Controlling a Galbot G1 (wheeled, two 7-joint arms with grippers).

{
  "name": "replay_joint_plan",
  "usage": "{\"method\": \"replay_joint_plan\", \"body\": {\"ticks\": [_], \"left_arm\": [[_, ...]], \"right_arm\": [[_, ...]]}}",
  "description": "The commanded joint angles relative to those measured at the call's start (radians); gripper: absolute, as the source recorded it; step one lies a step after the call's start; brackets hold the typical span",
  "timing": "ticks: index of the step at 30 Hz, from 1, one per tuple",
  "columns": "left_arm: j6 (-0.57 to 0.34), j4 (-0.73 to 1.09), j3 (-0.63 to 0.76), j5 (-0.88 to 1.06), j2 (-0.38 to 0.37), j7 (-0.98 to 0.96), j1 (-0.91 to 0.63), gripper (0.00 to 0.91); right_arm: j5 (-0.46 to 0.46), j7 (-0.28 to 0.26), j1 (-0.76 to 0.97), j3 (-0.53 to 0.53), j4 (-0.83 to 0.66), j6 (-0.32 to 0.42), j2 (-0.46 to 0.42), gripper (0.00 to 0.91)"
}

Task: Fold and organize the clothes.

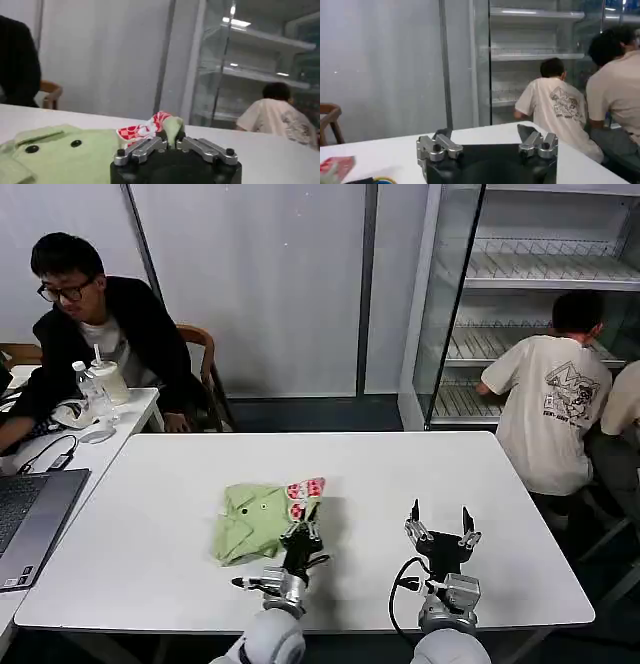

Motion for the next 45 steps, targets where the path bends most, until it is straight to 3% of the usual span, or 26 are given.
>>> {"method": "replay_joint_plan", "body": {"ticks": [1,17,22,30,40,45], "left_arm": [[0.0,0.065,0.062,0.019,-0.095,0.011,-0.023,0.907],[0.01,-0.038,0.016,0.062,-0.033,0.01,0.003,0.907],[0.057,-0.126,-0.041,0.057,0.037,-0.015,0.018,0.907],[0.132,-0.334,-0.204,-0.034,0.207,-0.038,0.023,0.907],[0.198,-0.469,-0.316,-0.066,0.311,-0.07,0.039,0.907],[0.314,-0.496,-0.393,-0.119,0.34,-0.156,0.046,0.907]], "right_arm": [[-0.001,0.001,-0.003,0.0,0.0,0.002,0.003,0.907],[-0.001,0.001,0.016,-0.013,-0.013,-0.002,0.011,0.907],[0.0,0.001,0.031,-0.02,-0.022,-0.004,0.013,0.907],[0.001,0.001,0.057,-0.034,-0.043,-0.013,0.022,0.907],[0.012,-0.003,0.077,-0.032,-0.036,-0.048,0.018,0.907],[0.031,-0.006,0.094,-0.012,-0.006,-0.109,-0.004,0.907]]}}
